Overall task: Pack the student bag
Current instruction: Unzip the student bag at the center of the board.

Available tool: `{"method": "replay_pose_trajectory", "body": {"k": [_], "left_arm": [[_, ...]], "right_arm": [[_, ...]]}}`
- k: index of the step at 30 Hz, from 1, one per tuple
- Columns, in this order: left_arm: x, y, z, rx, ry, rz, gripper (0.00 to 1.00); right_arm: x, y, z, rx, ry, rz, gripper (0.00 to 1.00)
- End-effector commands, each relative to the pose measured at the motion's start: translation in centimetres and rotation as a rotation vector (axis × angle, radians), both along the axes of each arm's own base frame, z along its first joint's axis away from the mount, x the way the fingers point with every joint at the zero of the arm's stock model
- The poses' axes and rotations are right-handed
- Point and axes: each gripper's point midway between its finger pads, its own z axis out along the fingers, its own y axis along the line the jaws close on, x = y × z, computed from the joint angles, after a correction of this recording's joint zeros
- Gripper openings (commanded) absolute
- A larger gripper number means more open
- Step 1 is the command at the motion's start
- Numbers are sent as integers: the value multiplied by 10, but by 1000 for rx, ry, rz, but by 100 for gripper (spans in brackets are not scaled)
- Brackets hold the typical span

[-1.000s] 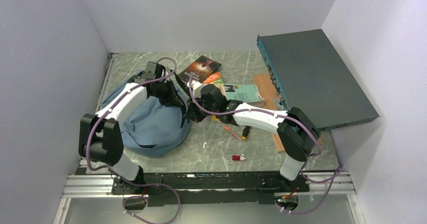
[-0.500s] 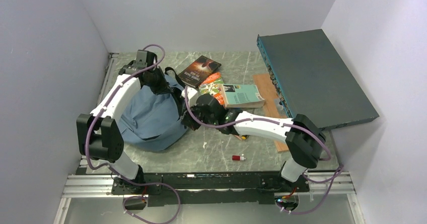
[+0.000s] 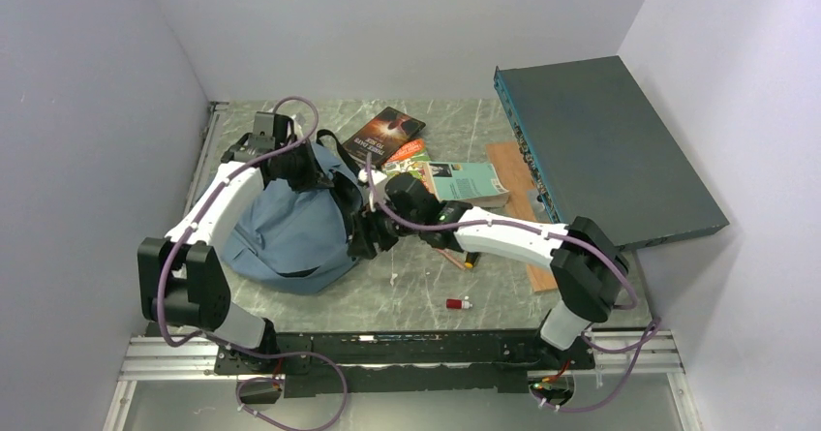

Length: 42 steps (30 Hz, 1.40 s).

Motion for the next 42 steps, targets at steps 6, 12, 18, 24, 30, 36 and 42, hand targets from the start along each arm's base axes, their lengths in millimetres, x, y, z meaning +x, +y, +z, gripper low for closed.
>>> {"method": "replay_pose_trajectory", "body": {"k": [6, 12, 18, 24, 30, 36, 42], "left_arm": [[-9, -23, 35, -109, -168, -159, 0], [-17, -23, 37, -103, -170, -177, 0], [-22, -23, 45, -95, -191, -188, 0], [-25, -29, 51, -80, -200, -224, 0], [-34, -40, 50, -51, -179, -292, 3], [-52, -15, 50, 82, -233, -253, 61], [-85, 21, 57, 211, -327, -166, 92]], "right_arm": [[50, -4, 38, 108, 143, -169, 65], [73, 10, 53, 135, 44, -167, 61], [72, 32, 51, 260, 118, -163, 49], [84, 39, 29, 207, 138, -195, 44], [90, 52, 18, 226, 191, -212, 20], [89, 55, 23, 306, 259, -242, 0], [93, 57, 20, 327, 354, -265, 0]]}}
